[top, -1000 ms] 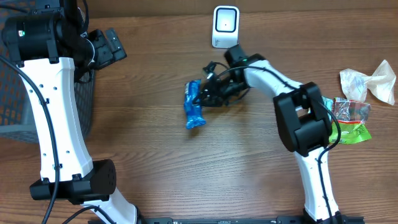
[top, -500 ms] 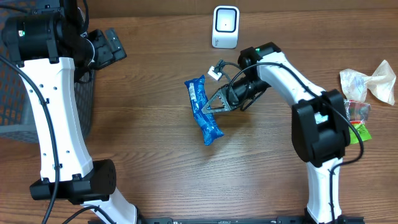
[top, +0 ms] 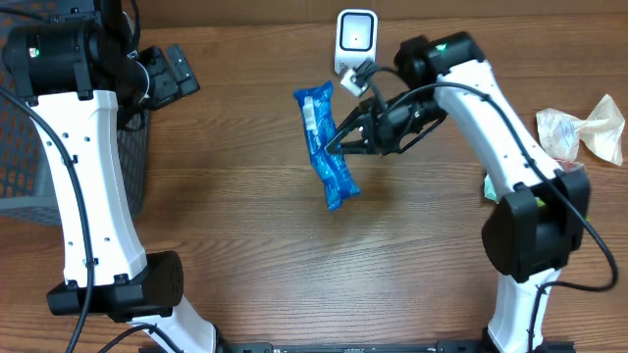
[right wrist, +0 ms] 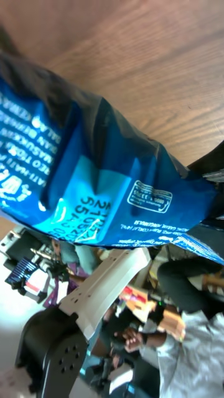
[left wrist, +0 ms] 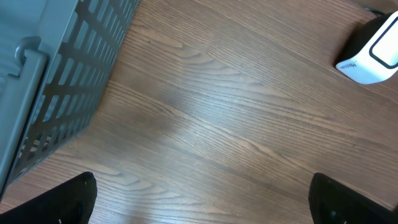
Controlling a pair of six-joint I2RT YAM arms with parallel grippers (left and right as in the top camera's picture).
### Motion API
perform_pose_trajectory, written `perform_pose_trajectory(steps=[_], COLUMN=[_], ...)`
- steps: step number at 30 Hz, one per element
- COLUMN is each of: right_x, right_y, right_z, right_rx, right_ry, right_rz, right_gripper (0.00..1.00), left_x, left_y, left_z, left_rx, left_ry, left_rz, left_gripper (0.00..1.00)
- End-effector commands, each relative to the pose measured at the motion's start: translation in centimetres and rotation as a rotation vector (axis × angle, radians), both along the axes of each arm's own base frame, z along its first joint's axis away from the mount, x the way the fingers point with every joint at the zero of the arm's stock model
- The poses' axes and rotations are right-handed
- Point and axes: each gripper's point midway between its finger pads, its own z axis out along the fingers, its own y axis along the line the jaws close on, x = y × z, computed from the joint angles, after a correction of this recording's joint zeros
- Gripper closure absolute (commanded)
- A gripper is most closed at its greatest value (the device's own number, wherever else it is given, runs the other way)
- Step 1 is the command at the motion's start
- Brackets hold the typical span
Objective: Scan the item barcode
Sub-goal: 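Raise the Oreo bar up to the white scanner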
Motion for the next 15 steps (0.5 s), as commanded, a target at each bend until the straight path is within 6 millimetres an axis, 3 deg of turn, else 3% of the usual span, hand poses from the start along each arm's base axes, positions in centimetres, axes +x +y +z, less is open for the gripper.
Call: perform_pose_trajectory(steps=[1, 15], right_x=[-0.3, 0.8], right_y=[-0.8, -2.8], right_z=[4.5, 5.6], right_rx=[0.096, 0.099], right_ry=[-0.106, -0.118], right_rz=[-0.027, -0.092], right_gripper=[0.96, 0.96], left_x=[-0.6, -0.6], left_y=[-0.1, -0.1], left_z=[1.2, 1.2], left_rx=[0.006, 0.006], left_ry=[-0.033, -0.033], left_rz=[-0.009, -0.009], left_gripper=[0.00, 0.00])
